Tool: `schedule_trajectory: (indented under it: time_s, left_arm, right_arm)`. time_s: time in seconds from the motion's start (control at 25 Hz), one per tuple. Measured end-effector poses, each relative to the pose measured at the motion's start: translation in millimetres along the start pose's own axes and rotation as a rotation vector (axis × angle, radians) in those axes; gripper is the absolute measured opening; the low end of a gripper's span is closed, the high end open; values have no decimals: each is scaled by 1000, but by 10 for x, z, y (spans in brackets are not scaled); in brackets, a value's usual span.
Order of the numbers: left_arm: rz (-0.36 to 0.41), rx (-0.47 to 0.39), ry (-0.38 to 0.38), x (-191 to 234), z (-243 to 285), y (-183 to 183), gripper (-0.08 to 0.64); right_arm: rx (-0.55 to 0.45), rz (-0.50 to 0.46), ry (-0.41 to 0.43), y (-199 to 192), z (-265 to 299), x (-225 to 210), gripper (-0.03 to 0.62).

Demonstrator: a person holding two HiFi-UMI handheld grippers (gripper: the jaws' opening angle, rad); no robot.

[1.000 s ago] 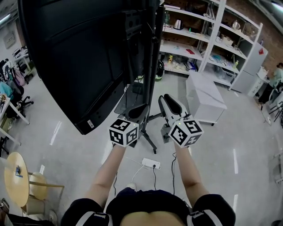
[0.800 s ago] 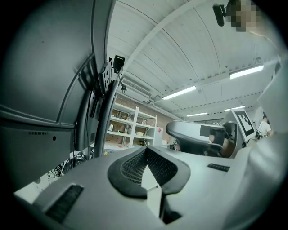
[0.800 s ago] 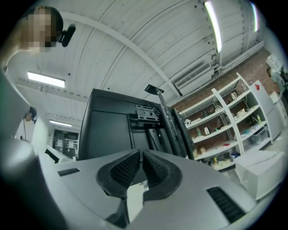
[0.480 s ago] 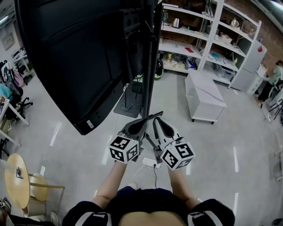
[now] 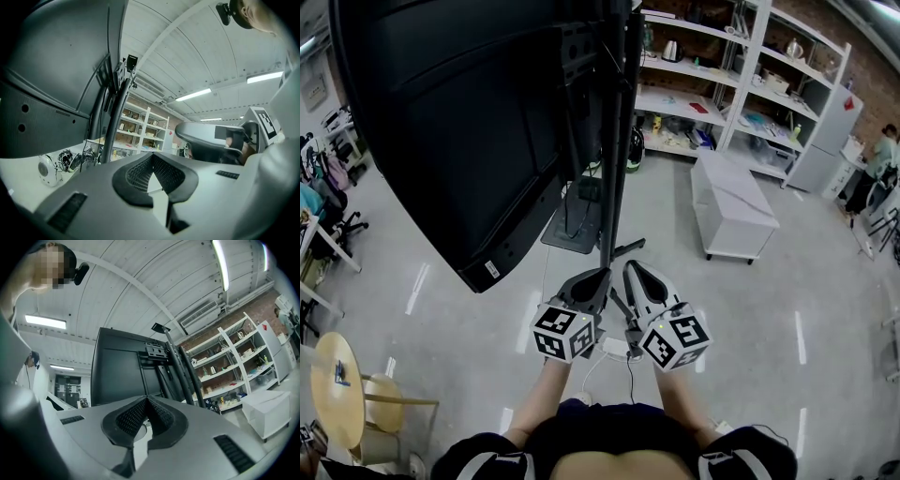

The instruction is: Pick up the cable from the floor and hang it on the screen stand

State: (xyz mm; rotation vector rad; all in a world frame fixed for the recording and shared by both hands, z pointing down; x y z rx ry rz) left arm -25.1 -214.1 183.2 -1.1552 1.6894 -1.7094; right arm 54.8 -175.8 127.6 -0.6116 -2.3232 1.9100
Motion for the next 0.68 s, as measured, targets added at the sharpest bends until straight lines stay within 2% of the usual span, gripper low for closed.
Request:
schedule_trajectory:
  time_s: [0.68]
  left_arm:
    - [-4,39,-47,-107,94,-150,8]
  right_arm:
    - [25,-4,-54,-54,-134,-132,23]
Point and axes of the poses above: the fingertips, and each gripper's own axes: z forward along the fingers, x to its left, y out of its top, the point moved 4 cm from there along -z, backward along the fingers, and after that the axes turned 6 degrees about -x, right-handed, at the moved point
